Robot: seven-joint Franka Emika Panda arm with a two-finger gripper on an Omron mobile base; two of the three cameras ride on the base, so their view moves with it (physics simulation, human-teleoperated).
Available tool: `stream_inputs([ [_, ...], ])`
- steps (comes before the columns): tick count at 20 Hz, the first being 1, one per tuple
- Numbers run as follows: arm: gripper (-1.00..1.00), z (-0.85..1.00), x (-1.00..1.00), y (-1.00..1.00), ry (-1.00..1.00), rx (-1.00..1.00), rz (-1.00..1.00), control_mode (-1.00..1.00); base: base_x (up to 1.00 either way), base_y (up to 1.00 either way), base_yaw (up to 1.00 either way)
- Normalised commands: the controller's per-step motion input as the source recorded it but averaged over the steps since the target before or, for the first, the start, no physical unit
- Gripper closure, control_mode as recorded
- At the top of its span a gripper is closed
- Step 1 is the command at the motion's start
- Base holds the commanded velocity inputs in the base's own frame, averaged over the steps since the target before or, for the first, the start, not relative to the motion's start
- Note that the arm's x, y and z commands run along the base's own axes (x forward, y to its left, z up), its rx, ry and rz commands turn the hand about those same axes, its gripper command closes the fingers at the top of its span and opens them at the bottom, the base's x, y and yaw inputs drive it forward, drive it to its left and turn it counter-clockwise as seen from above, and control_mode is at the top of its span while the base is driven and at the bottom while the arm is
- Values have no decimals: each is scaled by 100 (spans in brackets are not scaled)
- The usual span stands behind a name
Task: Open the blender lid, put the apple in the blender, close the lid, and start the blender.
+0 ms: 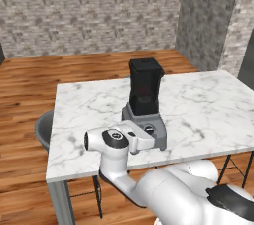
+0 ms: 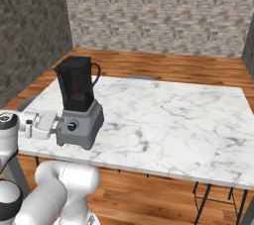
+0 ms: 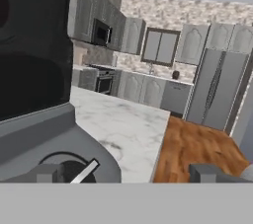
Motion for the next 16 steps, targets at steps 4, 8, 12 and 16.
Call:
stream_inputs([
  [4,-100,-3,17,1,-6,0,0,-100,0,0,0],
  [8,-100,-12,15,6,-4,0,1,-100,0,0,0],
  [12,-100,-17,13,4,-2,0,1,-100,0,0,0],
  [16,-100,-19,13,9,-1,0,1,-100,0,0,0],
])
